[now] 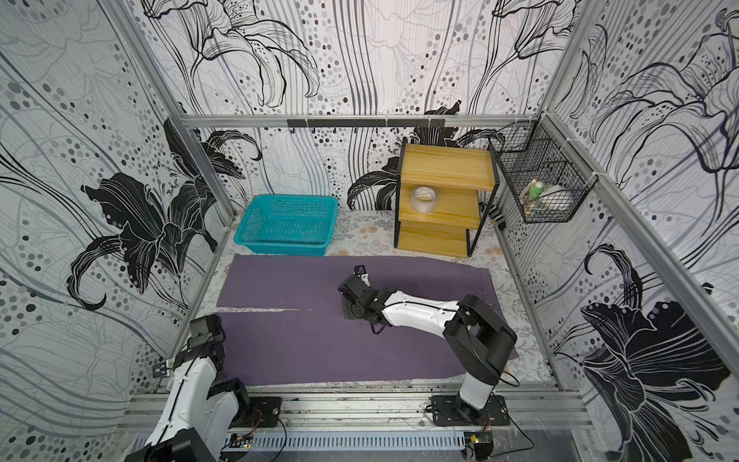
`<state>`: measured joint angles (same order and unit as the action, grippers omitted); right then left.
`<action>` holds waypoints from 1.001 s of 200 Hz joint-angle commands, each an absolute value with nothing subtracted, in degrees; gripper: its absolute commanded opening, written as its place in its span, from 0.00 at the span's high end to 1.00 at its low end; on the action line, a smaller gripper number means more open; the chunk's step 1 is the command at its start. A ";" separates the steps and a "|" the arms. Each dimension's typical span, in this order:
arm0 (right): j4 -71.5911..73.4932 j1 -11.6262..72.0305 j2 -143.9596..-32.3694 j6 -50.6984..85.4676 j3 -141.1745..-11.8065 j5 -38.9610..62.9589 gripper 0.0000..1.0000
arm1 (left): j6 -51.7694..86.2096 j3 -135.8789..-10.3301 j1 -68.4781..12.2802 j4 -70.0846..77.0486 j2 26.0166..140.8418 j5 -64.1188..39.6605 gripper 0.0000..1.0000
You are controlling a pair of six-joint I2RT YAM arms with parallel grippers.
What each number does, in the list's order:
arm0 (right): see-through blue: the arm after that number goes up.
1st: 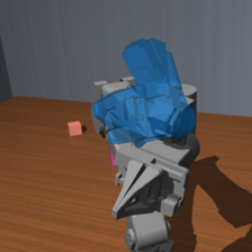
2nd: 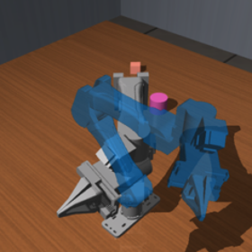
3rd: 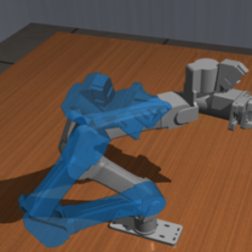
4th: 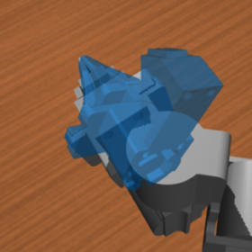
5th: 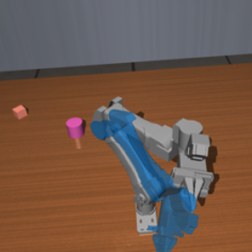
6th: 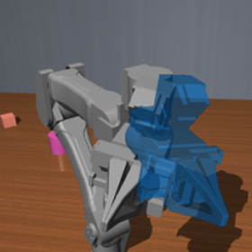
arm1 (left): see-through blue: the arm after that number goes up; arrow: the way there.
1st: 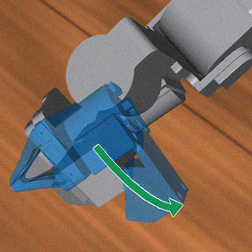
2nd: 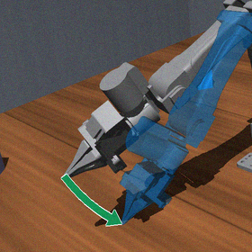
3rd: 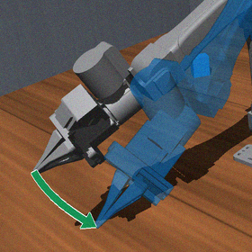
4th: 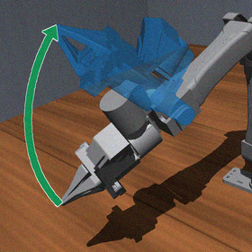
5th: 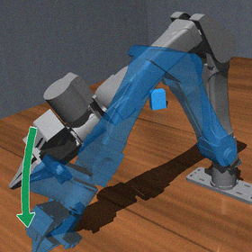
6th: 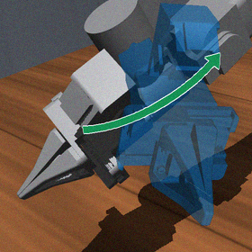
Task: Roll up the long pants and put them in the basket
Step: Fold the long pant at the center of the board.
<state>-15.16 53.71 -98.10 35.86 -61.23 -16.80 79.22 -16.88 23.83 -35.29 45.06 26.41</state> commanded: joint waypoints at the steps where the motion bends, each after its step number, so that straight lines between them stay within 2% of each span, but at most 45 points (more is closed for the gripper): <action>1: -14.88 53.91 -96.65 37.42 -59.94 -18.07 0.15 | 74.51 -19.41 24.56 -36.63 44.79 25.42 0.11; 31: -14.89 53.90 -97.38 37.55 -60.34 -17.34 0.15 | 75.16 -18.67 24.82 -36.36 47.17 21.79 0.14; 61: -14.70 53.89 -97.19 37.44 -60.03 -17.70 0.15 | 74.87 -18.57 24.87 -37.26 45.31 23.39 0.18; 81: -14.50 53.92 -97.86 37.33 -60.41 -17.23 0.15 | 73.48 -16.57 24.87 -31.40 46.92 20.33 0.20; 129: -14.68 53.96 -98.10 37.35 -60.90 -17.55 0.15 | 63.88 -15.50 24.79 -13.06 60.34 6.97 0.22; 158: -14.68 53.93 -98.81 37.57 -61.39 -17.17 0.15 | 60.74 -16.39 22.82 -6.18 60.68 1.98 0.22; 181: -14.65 53.96 -99.27 37.53 -62.11 -16.76 0.15 | 59.91 -17.96 20.58 -7.56 59.13 3.74 0.19; 200: -14.81 53.94 -99.26 37.44 -62.49 -16.64 0.14 | 62.52 -20.64 20.58 -17.54 56.45 10.98 0.19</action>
